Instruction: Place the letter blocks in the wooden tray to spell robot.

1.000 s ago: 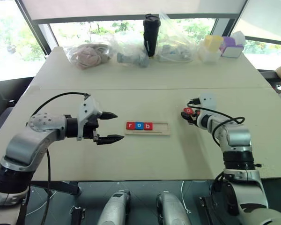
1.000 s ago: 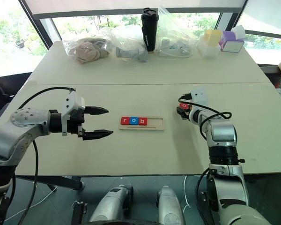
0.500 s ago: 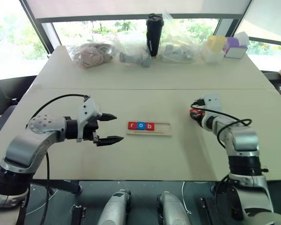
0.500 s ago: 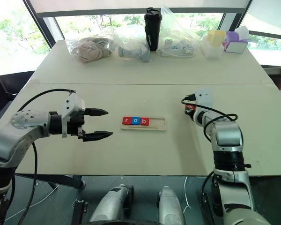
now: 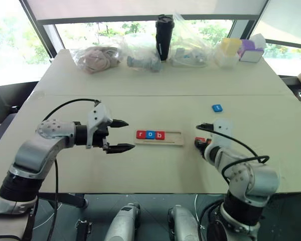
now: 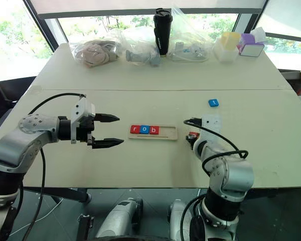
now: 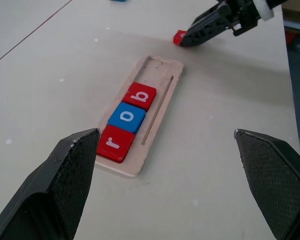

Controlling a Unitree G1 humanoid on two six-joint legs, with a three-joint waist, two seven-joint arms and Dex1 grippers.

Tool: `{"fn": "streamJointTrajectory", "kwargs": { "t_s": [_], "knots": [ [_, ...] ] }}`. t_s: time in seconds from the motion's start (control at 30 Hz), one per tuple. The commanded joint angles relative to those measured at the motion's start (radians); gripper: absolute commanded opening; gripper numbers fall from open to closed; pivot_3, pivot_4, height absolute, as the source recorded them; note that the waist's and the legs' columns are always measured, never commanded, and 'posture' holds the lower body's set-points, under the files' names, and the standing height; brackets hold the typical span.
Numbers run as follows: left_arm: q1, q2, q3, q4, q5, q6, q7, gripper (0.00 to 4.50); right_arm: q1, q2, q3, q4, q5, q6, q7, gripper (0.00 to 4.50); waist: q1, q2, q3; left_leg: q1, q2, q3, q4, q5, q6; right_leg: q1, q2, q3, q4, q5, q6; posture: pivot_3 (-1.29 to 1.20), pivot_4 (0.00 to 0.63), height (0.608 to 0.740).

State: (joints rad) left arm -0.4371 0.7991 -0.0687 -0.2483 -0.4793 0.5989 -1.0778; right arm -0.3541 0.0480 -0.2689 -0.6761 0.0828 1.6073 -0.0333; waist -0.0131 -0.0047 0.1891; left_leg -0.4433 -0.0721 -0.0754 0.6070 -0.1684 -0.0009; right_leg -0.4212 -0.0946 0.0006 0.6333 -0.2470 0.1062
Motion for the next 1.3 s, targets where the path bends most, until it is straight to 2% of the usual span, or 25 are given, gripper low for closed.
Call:
{"fn": "streamJointTrajectory", "kwargs": {
  "t_s": [0.03, 0.07, 0.1, 0.13, 0.17, 0.2, 0.27, 0.33, 0.43, 0.53, 0.63, 0.8, 0.93, 1.3],
  "knots": [
    [-0.018, -0.004, -0.003, -0.006, 0.006, -0.021, -0.013, 4.50, 0.019, 0.023, 0.024, -0.059, -0.013, 0.007, -0.017, 1.66, 0.000, 0.000, 0.000, 0.000, 0.000, 0.000, 0.000, 0.000, 0.000, 0.000, 0.000, 0.000, 0.000, 0.000, 0.000, 0.00, 0.150, 0.740],
    [-0.020, -0.005, -0.004, -0.004, 0.008, -0.021, -0.015, 4.50, 0.022, 0.028, 0.029, -0.064, -0.012, 0.007, -0.015, 2.21, 0.000, 0.000, 0.000, 0.000, 0.000, 0.000, 0.000, 0.000, -0.001, 0.000, 0.000, 0.000, 0.000, 0.000, 0.000, 0.00, 0.150, 0.740],
    [-0.022, -0.006, -0.004, -0.002, 0.010, -0.021, -0.018, 4.50, 0.020, 0.014, 0.043, -0.069, -0.010, 0.006, -0.011, 2.48, 0.000, 0.000, 0.000, 0.000, 0.000, 0.000, 0.000, 0.000, -0.001, 0.000, 0.000, 0.000, 0.000, 0.000, 0.000, 0.00, 0.150, 0.740],
    [-0.023, -0.007, -0.004, -0.001, 0.012, -0.021, -0.021, 4.50, 0.015, -0.001, 0.051, -0.073, -0.003, 0.006, 0.001, 2.93, -0.001, 0.000, 0.000, 0.000, 0.000, 0.000, 0.000, 0.000, -0.001, 0.000, 0.000, 0.000, 0.000, 0.000, 0.000, 0.00, 0.150, 0.740],
    [-0.023, -0.008, -0.003, 0.000, 0.013, -0.021, -0.023, 4.50, 0.010, -0.020, 0.058, -0.076, 0.003, 0.007, 0.012, 3.63, -0.001, 0.000, 0.000, 0.000, 0.000, 0.000, 0.000, 0.000, -0.001, -0.001, 0.000, 0.000, 0.000, 0.000, 0.000, 0.00, 0.150, 0.740],
    [-0.023, -0.007, -0.003, 0.000, 0.015, -0.020, -0.024, 4.50, 0.003, -0.056, 0.065, -0.083, 0.023, 0.007, 0.044, 3.97, -0.001, 0.000, 0.000, 0.000, 0.000, 0.000, 0.000, 0.000, -0.001, -0.001, 0.000, 0.000, 0.000, 0.000, 0.000, 0.00, 0.150, 0.740],
    [-0.025, -0.007, -0.001, 0.004, 0.017, -0.021, -0.027, 4.50, -0.015, -0.110, 0.065, -0.096, 0.056, 0.007, 0.098, 3.97, -0.001, 0.000, 0.000, 0.000, 0.000, 0.000, 0.000, 0.000, -0.001, -0.001, 0.000, 0.000, 0.000, 0.000, 0.000, 0.00, 0.150, 0.740],
    [-0.024, -0.002, 0.003, 0.004, 0.017, -0.020, -0.033, 4.50, -0.027, -0.296, 0.095, -0.092, 0.098, -0.041, 0.197, 3.97, -0.001, 0.000, 0.000, 0.000, 0.000, 0.000, 0.000, 0.000, -0.001, -0.001, 0.000, 0.000, -0.001, 0.000, 0.000, 0.00, 0.150, 0.740],
    [-0.025, 0.005, 0.004, -0.001, 0.013, -0.020, -0.054, 4.50, -0.013, -0.545, 0.103, -0.027, 0.169, -0.209, 0.393, 3.97, 0.002, 0.000, 0.001, -0.001, 0.000, 0.000, 0.000, 0.000, 0.000, 0.002, -0.001, -0.002, -0.003, 0.000, 0.000, 0.00, 0.150, 0.740],
    [-0.021, 0.016, 0.000, -0.011, 0.011, -0.042, -0.091, 4.50, 0.085, -0.742, 0.130, 0.072, 0.203, -0.524, 0.640, 3.97, 0.000, -0.001, 0.000, 0.001, 0.000, 0.000, -0.001, 0.000, 0.000, 0.008, -0.001, -0.003, -0.005, -0.001, 0.000, 0.00, 0.150, 0.740],
    [-0.023, 0.023, 0.001, -0.014, 0.008, -0.048, -0.111, 4.50, 0.181, -0.862, 0.158, 0.179, 0.193, -0.802, 0.824, 3.97, 0.001, -0.001, 0.001, 0.000, 0.001, 0.000, -0.001, 0.000, 0.002, 0.009, -0.001, -0.003, -0.006, -0.002, 0.002, 0.00, 0.150, 0.740],
    [-0.029, 0.024, 0.007, -0.029, 0.007, -0.038, -0.103, 4.50, 0.162, -0.897, 0.197, 0.462, 0.175, -1.091, 0.982, 3.97, -0.002, -0.001, 0.001, 0.001, 0.000, 0.000, 0.003, 0.000, 0.003, 0.010, -0.002, -0.003, -0.005, -0.001, 0.002, 0.00, 0.150, 0.740],
    [-0.004, 0.032, 0.016, -0.051, 0.001, -0.026, -0.090, 4.50, 0.101, -0.891, 0.234, 0.628, 0.142, -1.218, 1.021, 3.97, 0.001, -0.001, 0.001, 0.001, 0.001, 0.000, 0.004, -0.001, 0.001, 0.011, -0.002, -0.003, -0.005, -0.001, 0.001, 0.00, 0.150, 0.740],
    [0.025, 0.044, 0.037, -0.073, -0.005, -0.007, -0.068, 4.50, 0.072, -0.883, 0.293, 0.704, 0.141, -1.305, 1.116, 3.97, 0.004, -0.001, 0.001, 0.000, 0.000, -0.001, 0.004, -0.001, 0.000, 0.011, -0.002, -0.003, -0.005, -0.001, 0.001, 0.00, 0.150, 0.740]
  ]
}}
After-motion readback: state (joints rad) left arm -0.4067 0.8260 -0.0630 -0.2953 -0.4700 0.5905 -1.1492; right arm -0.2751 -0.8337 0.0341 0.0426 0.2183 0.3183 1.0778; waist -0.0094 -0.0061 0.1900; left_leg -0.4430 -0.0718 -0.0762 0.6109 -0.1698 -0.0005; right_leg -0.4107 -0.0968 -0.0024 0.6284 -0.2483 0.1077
